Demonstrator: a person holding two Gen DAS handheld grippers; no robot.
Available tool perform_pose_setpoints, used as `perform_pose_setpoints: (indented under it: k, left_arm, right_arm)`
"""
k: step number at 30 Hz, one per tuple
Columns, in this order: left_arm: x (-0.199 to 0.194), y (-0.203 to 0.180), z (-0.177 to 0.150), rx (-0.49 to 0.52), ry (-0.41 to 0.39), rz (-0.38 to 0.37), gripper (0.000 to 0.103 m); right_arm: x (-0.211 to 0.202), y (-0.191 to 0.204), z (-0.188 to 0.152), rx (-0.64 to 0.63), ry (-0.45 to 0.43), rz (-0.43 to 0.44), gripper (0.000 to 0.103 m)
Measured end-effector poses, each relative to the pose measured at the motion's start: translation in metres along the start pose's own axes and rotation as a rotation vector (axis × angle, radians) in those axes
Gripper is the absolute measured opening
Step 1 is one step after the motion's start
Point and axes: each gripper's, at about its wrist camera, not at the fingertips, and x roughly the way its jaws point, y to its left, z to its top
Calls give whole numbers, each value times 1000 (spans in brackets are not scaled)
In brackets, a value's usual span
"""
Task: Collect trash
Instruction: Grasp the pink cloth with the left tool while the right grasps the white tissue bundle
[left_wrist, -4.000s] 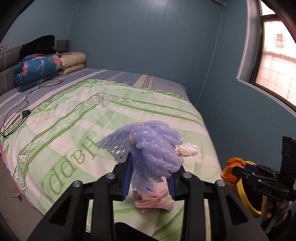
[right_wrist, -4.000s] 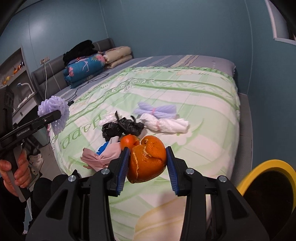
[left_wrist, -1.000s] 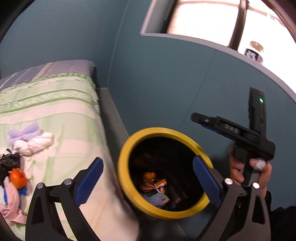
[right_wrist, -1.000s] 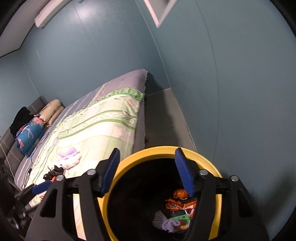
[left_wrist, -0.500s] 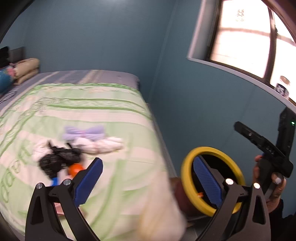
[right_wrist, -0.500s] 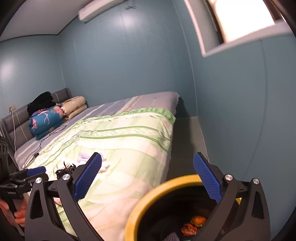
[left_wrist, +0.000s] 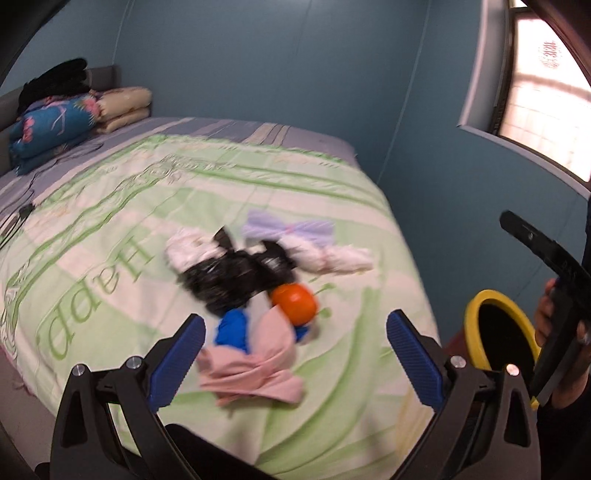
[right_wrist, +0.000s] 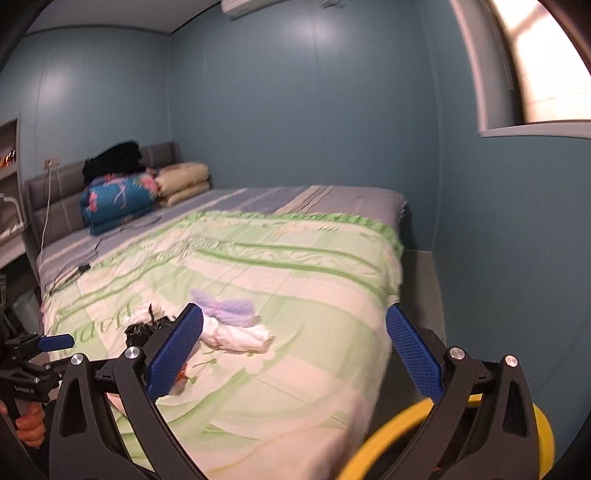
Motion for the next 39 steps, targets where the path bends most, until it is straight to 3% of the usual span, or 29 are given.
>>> perform_pose_setpoints:
  k: [2,8,16,22,29,37,39]
  left_arm:
    - [5,12,-5,-27,16,2,95]
    - [20,29,-17,-62,50,13,95]
    - [42,47,-30,-110,102,1,95]
    - [55,48,-29,-105,117,-15,95]
    - [69,44,-28,-95,138,-44,94]
    - [81,45,-34,-110,184,-89,76]
    - [84,45,-35,-109,195,-89,67]
  right_arm:
    - [17,15,-2,-29,32,37,95]
    - [80,46,-9,-120,138,41,95]
    - [150,68,-36,-261,283,52,95]
    - [185,83,-43,-342,344,71,94]
    - [214,92,-49,-419,415,87,83]
    - [235,98,-55,-418,492,131,76]
    - [235,100,-57,-419,505,134,72]
